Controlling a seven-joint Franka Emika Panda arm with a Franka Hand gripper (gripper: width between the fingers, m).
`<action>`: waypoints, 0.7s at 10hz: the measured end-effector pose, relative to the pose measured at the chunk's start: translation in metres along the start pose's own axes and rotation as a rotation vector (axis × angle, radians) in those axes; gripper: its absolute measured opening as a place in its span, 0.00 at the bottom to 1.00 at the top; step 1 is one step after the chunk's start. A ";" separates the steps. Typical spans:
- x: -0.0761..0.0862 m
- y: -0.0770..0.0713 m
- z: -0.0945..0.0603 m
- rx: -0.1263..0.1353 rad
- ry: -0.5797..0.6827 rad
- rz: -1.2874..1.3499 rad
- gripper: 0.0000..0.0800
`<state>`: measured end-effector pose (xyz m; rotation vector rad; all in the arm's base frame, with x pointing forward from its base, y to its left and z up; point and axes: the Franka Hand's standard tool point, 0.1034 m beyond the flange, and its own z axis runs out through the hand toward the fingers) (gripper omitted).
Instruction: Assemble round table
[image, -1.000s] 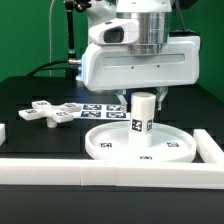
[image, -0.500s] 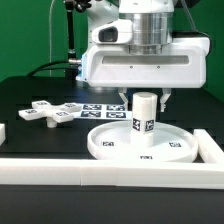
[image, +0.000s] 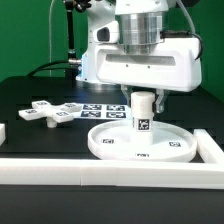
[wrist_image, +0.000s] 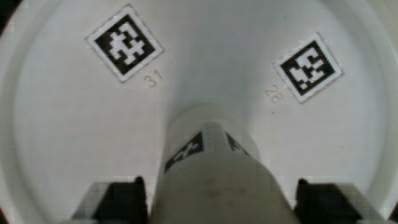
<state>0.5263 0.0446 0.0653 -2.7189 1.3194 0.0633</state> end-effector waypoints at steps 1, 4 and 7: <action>-0.002 -0.001 0.001 0.015 -0.008 0.140 0.51; -0.005 -0.005 0.000 0.037 -0.035 0.405 0.51; -0.006 -0.005 0.001 0.043 -0.044 0.487 0.51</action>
Offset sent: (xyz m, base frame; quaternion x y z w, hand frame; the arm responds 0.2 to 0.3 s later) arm -0.0056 0.0032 -0.0069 -0.0378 0.0005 0.1896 0.9811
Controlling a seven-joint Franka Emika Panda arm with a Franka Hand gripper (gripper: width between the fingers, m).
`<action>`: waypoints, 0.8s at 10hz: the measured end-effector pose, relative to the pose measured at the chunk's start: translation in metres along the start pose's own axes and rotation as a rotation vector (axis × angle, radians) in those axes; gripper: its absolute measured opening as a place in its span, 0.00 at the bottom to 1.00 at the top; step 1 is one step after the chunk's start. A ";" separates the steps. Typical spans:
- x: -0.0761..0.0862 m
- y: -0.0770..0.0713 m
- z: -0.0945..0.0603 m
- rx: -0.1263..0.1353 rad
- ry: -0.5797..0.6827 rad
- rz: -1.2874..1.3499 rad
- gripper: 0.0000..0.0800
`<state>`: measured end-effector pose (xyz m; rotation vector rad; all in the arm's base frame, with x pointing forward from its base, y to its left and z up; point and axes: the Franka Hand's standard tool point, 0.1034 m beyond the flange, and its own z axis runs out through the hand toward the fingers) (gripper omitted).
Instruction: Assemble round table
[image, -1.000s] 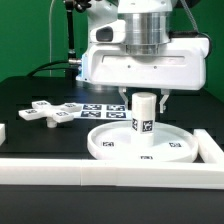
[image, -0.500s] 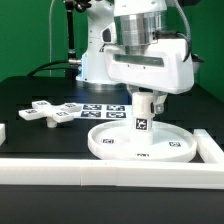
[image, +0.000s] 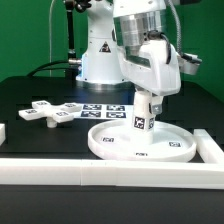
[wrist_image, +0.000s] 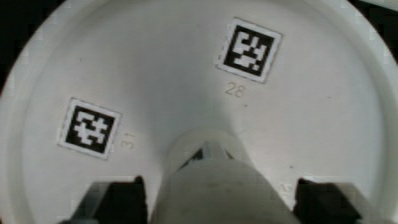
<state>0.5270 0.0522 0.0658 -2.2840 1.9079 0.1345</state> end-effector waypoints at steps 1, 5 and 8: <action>-0.001 0.000 0.000 -0.001 0.000 -0.033 0.63; 0.003 -0.006 -0.004 0.007 0.002 -0.323 0.81; 0.002 -0.006 -0.003 0.006 0.003 -0.530 0.81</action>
Offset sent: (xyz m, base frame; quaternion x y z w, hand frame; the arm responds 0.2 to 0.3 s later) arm 0.0112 -0.0066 0.0111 -0.0138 0.0395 -0.2254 0.9734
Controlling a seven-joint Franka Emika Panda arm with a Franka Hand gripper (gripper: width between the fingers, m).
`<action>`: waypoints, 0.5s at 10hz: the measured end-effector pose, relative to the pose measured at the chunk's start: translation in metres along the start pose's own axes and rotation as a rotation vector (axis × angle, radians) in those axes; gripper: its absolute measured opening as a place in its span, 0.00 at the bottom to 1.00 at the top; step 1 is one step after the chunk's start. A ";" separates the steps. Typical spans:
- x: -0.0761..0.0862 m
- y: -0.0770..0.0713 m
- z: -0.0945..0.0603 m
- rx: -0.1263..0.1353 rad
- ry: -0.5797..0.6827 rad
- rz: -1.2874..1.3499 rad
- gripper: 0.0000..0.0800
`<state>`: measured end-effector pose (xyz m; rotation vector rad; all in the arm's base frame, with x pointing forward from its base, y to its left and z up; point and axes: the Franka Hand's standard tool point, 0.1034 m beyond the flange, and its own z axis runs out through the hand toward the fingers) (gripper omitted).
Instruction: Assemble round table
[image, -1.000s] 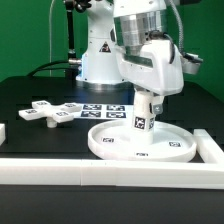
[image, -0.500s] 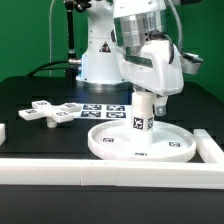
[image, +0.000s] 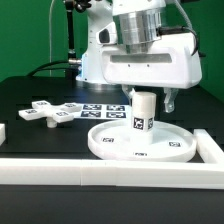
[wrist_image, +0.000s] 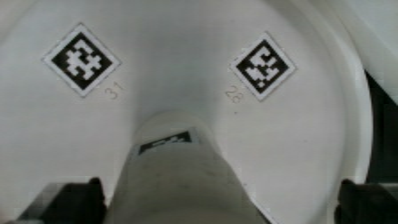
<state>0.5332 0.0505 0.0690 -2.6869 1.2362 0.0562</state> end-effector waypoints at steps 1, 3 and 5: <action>0.000 0.000 0.000 0.000 0.000 -0.095 0.81; 0.002 -0.001 -0.002 -0.031 0.022 -0.394 0.81; 0.002 -0.004 -0.004 -0.067 0.026 -0.726 0.81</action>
Offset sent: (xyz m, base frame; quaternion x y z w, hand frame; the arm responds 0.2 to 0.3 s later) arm 0.0042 -0.0120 0.0090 -0.0330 0.0412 -0.3841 0.9218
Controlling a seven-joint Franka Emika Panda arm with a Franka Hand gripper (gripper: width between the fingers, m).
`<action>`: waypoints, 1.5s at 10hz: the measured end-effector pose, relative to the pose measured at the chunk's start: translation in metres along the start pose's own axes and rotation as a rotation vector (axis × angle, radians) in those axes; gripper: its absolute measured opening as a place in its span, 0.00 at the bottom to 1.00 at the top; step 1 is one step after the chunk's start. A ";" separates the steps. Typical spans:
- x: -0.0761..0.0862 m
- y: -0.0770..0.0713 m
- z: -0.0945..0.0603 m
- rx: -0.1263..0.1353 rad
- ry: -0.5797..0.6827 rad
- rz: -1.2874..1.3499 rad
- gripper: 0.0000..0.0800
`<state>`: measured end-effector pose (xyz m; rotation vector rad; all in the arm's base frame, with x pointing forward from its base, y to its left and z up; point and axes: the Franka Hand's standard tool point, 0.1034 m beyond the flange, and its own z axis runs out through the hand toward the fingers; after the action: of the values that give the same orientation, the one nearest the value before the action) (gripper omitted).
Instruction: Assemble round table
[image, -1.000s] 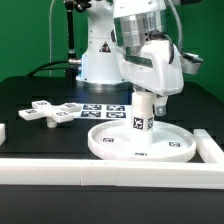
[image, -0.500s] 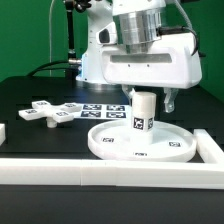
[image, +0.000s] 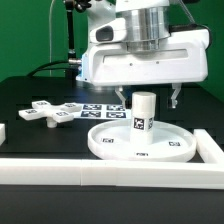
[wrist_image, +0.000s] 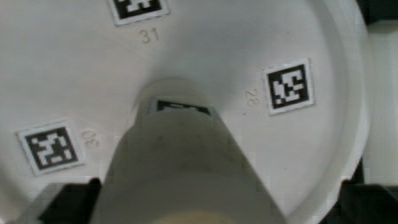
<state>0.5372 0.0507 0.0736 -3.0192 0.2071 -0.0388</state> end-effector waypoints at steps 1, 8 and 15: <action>-0.001 0.000 0.000 -0.001 -0.011 -0.095 0.81; -0.001 0.005 0.000 -0.014 -0.022 -0.645 0.81; -0.003 0.013 0.003 -0.050 -0.035 -1.251 0.81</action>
Offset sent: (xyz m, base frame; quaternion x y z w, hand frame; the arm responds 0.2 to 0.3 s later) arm 0.0000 0.0000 0.0000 0.0000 0.0000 -0.1296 0.9916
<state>0.5320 0.0383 0.0687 -2.6373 -1.6414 -0.0814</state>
